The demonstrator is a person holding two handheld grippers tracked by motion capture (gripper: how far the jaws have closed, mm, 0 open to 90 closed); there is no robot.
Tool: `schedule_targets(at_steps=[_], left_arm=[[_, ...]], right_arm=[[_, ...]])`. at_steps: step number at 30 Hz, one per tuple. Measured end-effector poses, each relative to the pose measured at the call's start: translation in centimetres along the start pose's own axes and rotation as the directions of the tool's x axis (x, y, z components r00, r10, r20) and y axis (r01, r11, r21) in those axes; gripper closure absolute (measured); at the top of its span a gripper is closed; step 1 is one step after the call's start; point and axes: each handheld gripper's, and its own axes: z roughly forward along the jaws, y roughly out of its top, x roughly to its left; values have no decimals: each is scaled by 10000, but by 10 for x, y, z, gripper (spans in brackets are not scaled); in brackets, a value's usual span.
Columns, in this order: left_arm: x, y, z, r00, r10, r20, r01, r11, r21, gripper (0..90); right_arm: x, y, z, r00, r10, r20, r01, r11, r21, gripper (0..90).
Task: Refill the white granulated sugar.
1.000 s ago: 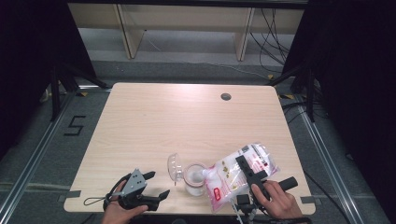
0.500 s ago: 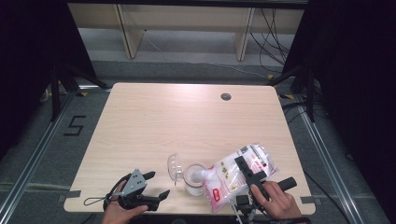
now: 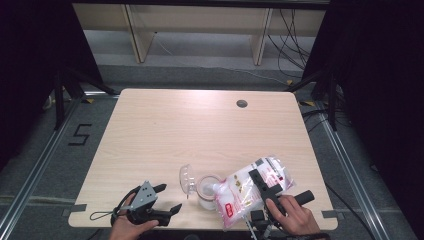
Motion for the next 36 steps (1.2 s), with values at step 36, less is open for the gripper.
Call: schedule_targets(at_steps=[36], left_arm=[[-2,0,2,10000,-41,44,41,10000,2,170]], right_arm=[[-2,-3,0,9995,-301,42,301,9995,3,582]])
